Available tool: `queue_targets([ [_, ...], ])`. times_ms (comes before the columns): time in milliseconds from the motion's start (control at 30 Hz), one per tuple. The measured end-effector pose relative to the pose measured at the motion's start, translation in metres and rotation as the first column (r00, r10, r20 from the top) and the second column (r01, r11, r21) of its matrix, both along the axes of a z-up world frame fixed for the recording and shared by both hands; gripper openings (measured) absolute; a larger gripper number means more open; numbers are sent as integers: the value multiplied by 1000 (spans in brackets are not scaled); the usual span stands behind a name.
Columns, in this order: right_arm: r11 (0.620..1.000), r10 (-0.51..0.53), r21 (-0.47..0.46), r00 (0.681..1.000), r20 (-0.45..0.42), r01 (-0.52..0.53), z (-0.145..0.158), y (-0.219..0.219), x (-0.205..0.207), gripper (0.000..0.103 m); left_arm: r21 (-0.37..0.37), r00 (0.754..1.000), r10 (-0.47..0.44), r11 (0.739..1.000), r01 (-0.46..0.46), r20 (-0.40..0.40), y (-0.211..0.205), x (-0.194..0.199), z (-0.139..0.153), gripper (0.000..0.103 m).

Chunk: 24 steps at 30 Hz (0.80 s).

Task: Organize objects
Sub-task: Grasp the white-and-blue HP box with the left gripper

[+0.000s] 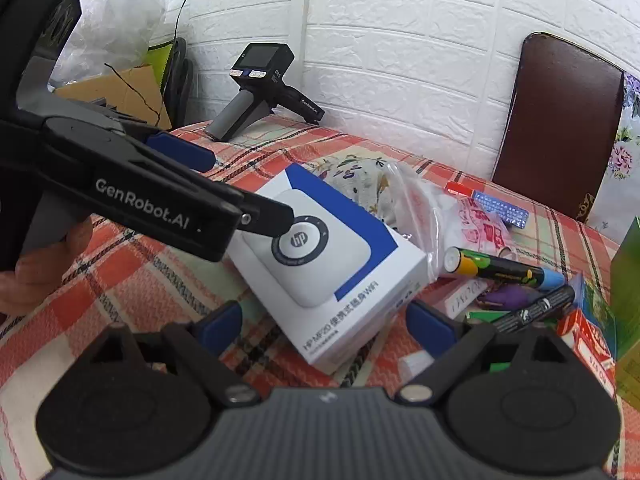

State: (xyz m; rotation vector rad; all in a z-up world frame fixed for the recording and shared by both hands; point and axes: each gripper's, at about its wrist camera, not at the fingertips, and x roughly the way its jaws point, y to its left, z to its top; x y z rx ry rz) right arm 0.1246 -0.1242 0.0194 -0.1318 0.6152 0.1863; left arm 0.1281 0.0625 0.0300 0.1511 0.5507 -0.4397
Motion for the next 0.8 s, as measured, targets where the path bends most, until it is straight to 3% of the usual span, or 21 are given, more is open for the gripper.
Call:
queue_targets([
  [167,1000,-19,-12,1000,-1,19,-6,5,-1,92,6,1000,8,1000,-8,2,-2,0,-2,98],
  [267,1000,-29,-5,1000,-8,29,-13,6,1,86,8,1000,10,1000,-10,-3,-4,0,-3,94],
  [500,1000,-27,6,1000,-15,27,-8,-1,2,76,-10,1000,2,1000,-3,-17,-6,-3,-2,80],
  [700,999,-28,18,999,-16,29,-5,-2,0,69,-32,998,-7,999,5,-60,-12,-5,-1,61],
  [733,1000,-27,16,999,-16,27,-4,-3,0,67,-38,997,-14,999,12,-72,-13,-6,-1,54],
  [800,999,-28,16,999,-21,28,-4,-3,-1,64,-27,997,2,1000,-4,-71,-17,-10,0,53],
])
